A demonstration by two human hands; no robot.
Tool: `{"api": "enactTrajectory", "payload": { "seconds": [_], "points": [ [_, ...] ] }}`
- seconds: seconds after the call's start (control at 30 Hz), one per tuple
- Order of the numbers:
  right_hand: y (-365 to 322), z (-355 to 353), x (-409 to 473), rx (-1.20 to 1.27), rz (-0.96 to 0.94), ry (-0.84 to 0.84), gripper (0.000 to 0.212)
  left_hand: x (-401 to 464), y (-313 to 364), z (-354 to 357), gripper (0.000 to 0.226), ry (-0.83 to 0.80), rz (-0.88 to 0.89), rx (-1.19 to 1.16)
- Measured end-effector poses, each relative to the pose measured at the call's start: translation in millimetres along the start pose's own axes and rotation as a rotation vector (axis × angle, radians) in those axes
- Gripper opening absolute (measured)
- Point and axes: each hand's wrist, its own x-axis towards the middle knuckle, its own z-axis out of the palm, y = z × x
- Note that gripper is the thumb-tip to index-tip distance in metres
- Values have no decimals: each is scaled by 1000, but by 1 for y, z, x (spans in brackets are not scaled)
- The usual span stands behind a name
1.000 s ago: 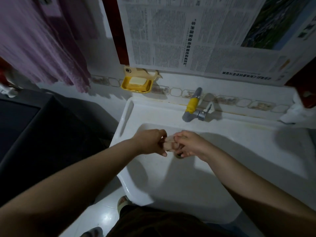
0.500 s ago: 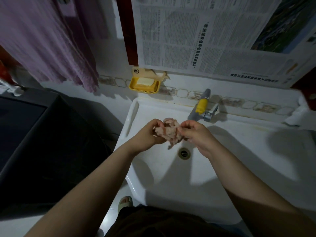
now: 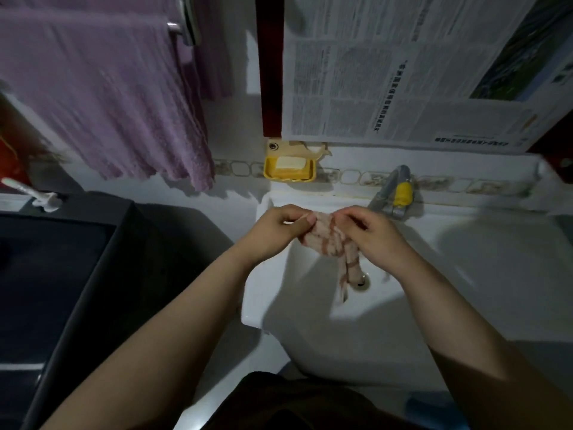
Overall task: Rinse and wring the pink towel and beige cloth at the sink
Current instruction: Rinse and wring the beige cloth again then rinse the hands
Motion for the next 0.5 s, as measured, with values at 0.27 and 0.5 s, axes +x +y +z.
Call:
{"api": "enactTrajectory", "payload": {
  "seconds": [0.27, 0.5],
  "points": [
    [-26, 38, -13, -141, 112, -56, 11, -11, 7, -46, 18, 29, 103, 161],
    [-60, 19, 3, -116, 117, -34, 15, -15, 22, -64, 19, 35, 281, 510]
  ]
}}
